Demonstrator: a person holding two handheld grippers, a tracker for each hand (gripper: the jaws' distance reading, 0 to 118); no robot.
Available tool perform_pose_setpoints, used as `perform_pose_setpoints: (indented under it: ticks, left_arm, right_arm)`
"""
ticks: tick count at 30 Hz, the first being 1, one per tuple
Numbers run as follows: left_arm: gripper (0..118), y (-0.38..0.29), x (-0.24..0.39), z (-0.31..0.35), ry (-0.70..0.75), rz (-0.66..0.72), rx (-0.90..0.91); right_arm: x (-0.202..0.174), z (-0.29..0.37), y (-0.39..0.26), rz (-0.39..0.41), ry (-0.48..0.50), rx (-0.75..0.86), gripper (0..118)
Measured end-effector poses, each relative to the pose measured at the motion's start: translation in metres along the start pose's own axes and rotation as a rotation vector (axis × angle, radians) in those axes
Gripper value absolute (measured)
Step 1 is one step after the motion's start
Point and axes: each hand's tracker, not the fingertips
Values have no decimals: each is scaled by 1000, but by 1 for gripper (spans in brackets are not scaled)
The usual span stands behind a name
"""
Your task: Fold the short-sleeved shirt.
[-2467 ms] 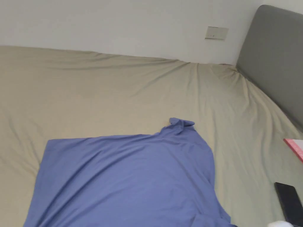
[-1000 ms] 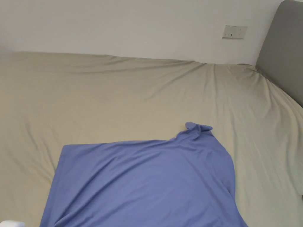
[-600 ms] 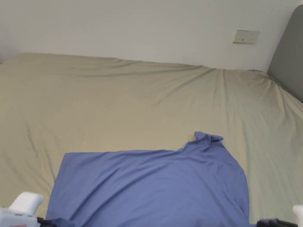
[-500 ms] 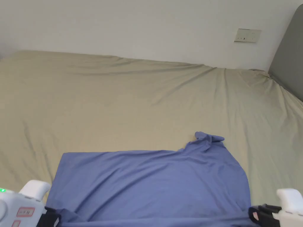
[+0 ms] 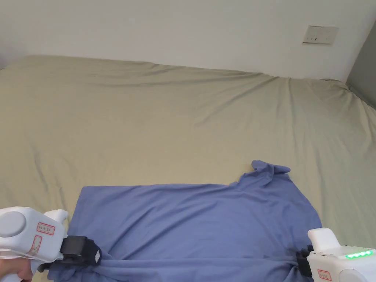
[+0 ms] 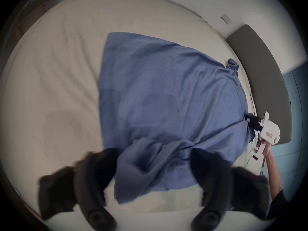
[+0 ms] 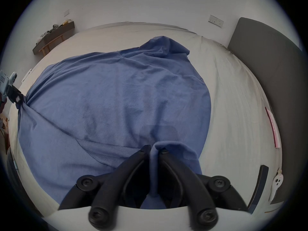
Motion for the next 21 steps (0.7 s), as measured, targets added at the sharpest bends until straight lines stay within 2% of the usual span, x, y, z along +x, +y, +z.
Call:
perform_pose_setpoints:
  ticks: [1, 2, 4, 5, 7, 9, 12, 16, 17, 19, 20, 21]
  left_arm:
    - [102, -3, 3, 9, 30, -6, 24]
    - [102, -7, 7, 22, 55, -37, 68]
    - [102, -17, 12, 49, 96, -75, 147]
    - [103, -27, 17, 64, 118, -82, 204]
    - [108, -48, 23, 83, 148, -96, 302]
    - [115, -78, 29, 84, 168, -104, 356]
    - [115, -101, 26, 54, 177, -107, 308]
    - [112, -91, 14, -8, 272, -111, 149]
    - [108, -88, 16, -18, 293, -111, 164]
    - [80, -81, 17, -27, 265, -122, 193]
    - [73, -76, 14, -32, 198, -124, 194]
    - [70, -71, 9, -36, 153, -68, 173]
  right_arm:
    - [1, 2, 1, 1, 3, 1, 13]
    - [1, 8, 4, 4, -4, 0, 22]
    - [-1, 31, 8, -1, -94, 66, 72]
    - [-1, 51, 6, -33, -93, 167, 83]
    - [-2, 91, -2, -125, -40, 324, 85]
    - [-4, 128, -14, -174, 23, 367, 85]
    - [-14, 166, -44, -137, 25, 366, 85]
    - [-24, 193, -88, -63, -12, 329, 85]
    - [-24, 198, -99, -63, -9, 319, 85]
    - [-20, 204, -115, -69, -18, 303, 85]
    - [-16, 204, -121, -79, -35, 289, 85]
    - [-11, 203, -126, -87, -54, 276, 85]
